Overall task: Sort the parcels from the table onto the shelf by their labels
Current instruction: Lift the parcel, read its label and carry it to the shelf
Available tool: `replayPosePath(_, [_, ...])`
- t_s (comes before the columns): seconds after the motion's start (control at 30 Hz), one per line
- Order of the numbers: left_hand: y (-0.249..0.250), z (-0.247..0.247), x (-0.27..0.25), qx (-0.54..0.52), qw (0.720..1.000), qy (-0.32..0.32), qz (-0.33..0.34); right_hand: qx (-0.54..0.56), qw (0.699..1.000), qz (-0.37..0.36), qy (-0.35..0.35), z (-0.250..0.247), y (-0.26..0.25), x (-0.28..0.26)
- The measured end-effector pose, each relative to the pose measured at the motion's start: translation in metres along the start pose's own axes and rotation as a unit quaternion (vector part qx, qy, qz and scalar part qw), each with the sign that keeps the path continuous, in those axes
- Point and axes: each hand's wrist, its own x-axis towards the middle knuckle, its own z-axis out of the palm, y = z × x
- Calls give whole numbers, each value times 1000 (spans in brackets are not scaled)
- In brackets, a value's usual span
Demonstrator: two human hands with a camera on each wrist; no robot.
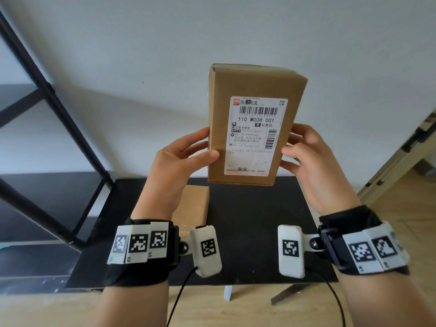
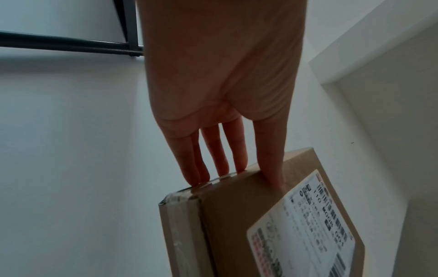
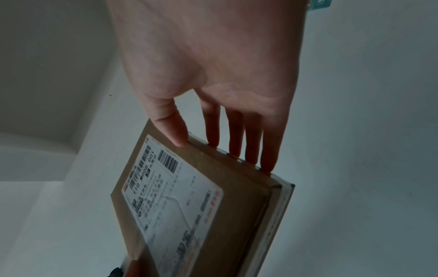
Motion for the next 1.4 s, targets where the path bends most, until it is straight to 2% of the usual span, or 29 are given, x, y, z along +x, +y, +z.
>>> replayPosePath(0.4, [3,1,-10,-6,1000,8,10,-2,1000,-2,6,4,-6,-9])
replayPosePath(0.7, [6,5,-17,-37,998,50,1,-23,1000,7,13,9,-8,-15])
replayPosePath(0.97, [5,7,-30,-14,998,68,-6,-35,999,8,5,8,-8,-20])
replayPosePath(1.2, [-5,1,-59,12,991,134,-23,-56,997,33,-42,27,0,-27])
replayPosePath(1.4, [-5,-42,-98,25,975,214,-46,-59,992,58,-97,82,0,-39])
